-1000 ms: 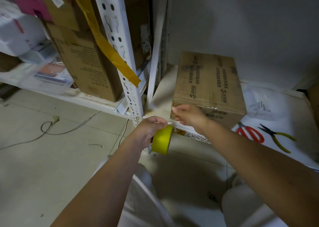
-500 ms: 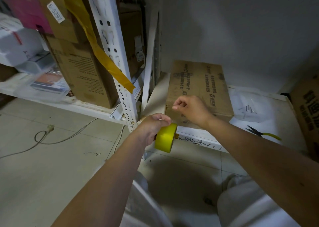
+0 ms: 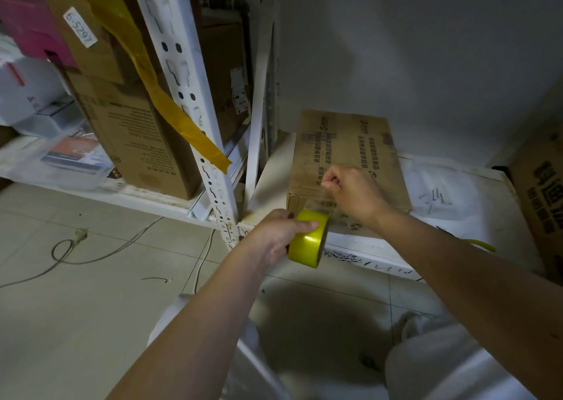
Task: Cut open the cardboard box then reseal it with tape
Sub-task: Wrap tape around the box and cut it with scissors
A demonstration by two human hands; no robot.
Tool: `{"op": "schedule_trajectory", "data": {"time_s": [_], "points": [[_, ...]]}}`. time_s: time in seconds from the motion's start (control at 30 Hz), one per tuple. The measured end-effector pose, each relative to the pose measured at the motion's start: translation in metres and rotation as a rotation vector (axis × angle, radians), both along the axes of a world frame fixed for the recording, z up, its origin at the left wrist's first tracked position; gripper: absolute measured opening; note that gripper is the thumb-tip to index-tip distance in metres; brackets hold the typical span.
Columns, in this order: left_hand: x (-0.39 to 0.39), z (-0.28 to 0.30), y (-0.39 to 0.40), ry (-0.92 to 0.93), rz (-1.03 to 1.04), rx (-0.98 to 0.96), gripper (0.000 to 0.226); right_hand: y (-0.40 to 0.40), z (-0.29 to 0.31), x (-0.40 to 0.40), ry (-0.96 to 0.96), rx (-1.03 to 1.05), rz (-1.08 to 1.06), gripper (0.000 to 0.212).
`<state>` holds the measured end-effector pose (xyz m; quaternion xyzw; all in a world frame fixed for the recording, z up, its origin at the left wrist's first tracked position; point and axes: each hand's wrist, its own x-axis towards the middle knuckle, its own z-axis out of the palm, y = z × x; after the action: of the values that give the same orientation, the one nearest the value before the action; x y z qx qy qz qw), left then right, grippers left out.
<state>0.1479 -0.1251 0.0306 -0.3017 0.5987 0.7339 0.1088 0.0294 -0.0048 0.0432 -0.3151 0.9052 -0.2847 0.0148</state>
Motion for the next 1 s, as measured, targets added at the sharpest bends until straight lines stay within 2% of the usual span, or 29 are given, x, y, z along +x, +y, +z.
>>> {"op": "schedule_trajectory", "data": {"time_s": [0.1,0.27,0.4,0.57,0.7,1.0], "points": [[-0.006,-0.006,0.000,-0.032,0.017,-0.052,0.006,-0.010,0.005,-0.005,-0.048,0.074,0.071,0.008],[-0.022,-0.015,-0.009,-0.159,0.080,-0.142,0.039,-0.033,0.011,-0.007,-0.029,0.157,0.168,0.008],[-0.040,-0.015,-0.015,-0.193,0.114,-0.236,0.041,-0.043,0.012,-0.017,-0.057,0.127,0.149,0.008],[-0.051,-0.015,-0.019,-0.228,0.108,-0.213,0.047,-0.053,0.012,-0.033,-0.085,0.144,0.198,0.008],[-0.055,-0.021,-0.017,-0.215,0.097,-0.160,0.042,-0.055,0.006,-0.049,-0.133,0.233,0.211,0.009],[-0.051,-0.018,-0.020,-0.215,0.092,-0.095,0.042,-0.066,-0.008,-0.060,-0.113,0.291,0.236,0.010]]}}
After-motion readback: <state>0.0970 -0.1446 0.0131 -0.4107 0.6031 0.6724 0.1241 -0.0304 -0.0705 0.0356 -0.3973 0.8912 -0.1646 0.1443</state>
